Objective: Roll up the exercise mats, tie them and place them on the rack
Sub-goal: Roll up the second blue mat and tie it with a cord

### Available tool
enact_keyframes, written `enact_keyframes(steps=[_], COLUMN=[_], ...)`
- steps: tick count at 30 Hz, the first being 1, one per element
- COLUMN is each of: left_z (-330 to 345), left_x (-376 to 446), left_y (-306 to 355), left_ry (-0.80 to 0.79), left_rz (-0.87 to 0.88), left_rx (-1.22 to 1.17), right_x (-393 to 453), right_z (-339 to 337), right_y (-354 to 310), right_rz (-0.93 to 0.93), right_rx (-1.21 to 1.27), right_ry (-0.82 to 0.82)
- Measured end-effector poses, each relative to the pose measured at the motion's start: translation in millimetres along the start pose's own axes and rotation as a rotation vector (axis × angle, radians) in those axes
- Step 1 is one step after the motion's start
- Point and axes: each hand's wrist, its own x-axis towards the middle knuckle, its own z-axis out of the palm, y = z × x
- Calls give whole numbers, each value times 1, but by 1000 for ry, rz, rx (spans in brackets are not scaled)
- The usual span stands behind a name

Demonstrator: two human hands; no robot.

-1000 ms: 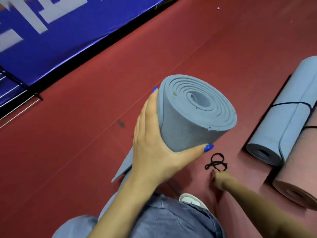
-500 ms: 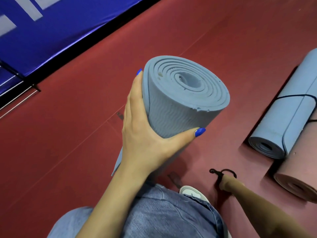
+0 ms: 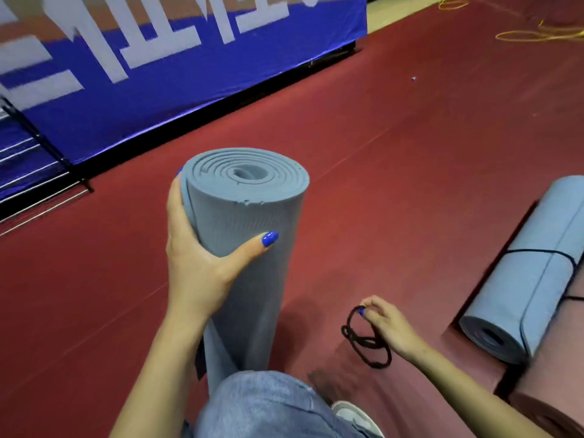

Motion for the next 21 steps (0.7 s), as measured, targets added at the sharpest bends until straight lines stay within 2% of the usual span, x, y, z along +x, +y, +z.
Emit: enact_keyframes(steps=[2, 4, 6, 8, 9, 10, 12, 14, 16, 21], left_z=[-15, -31, -40, -28, -78, -84, -66, -57, -62, -76], left_x=[8, 5, 6, 2, 3, 0, 7, 10, 11, 1], left_y=[-9, -16, -22, -23, -24, -24, -26, -30, -30, -9], left_ry=[65, 124, 134, 109, 265, 278, 205, 96, 47, 183], left_rz=[9, -17, -39, -86, -27, -35, -75, -117, -133, 94], left_rx=[-24, -65, -73, -74, -89, -111, -173, -232, -269, -159], right_x=[-7, -24, -33, -52, -56, -64, -69, -70, -72, -63], right_z=[-7, -10, -10, -18, 16, 24, 19, 15, 24, 45], right_y=[-63, -121, -169, -208, -270, -295, -325, -345, -368, -404], right_rz=[-124, -235, -334, -449, -608, -649, -662, -587, -538, -520], right_rx=[135, 254, 254, 226, 140, 152, 222, 292, 262, -61], right_ry=[-34, -169, -242, -247, -347, -397, -476, -606, -735, -658])
